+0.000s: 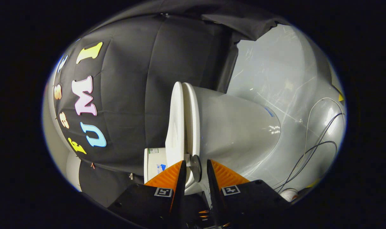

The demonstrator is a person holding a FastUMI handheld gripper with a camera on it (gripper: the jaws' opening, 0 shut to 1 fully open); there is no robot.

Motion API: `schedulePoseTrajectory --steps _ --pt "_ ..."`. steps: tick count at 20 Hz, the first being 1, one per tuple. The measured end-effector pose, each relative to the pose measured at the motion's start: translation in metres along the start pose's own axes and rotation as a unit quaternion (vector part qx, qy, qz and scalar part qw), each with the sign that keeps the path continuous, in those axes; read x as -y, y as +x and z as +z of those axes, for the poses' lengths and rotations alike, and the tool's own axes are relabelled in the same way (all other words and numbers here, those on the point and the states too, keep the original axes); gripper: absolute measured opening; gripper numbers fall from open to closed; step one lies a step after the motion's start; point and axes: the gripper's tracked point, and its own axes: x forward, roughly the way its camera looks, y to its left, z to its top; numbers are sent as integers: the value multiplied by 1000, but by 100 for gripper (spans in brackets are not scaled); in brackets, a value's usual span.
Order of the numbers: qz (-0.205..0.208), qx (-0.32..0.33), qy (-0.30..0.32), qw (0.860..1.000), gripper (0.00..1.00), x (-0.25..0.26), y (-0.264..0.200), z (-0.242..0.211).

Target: Open the toilet lid.

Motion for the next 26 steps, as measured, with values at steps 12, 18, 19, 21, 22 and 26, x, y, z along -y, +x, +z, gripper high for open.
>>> schedulePoseTrajectory --steps 12,18,19,21,22,26 --pt "-10 14 1 1000 16 7 1 7" --pt "1 13 -13 1000 14 2 2 6" --pt "1 6 -11 1000 14 3 2 4" --pt "7 0 5 1000 14 1 1 3" --pt "7 7 -2 1000 14 4 11 6" --pt "6 7 3 1000 5 2 0 5"
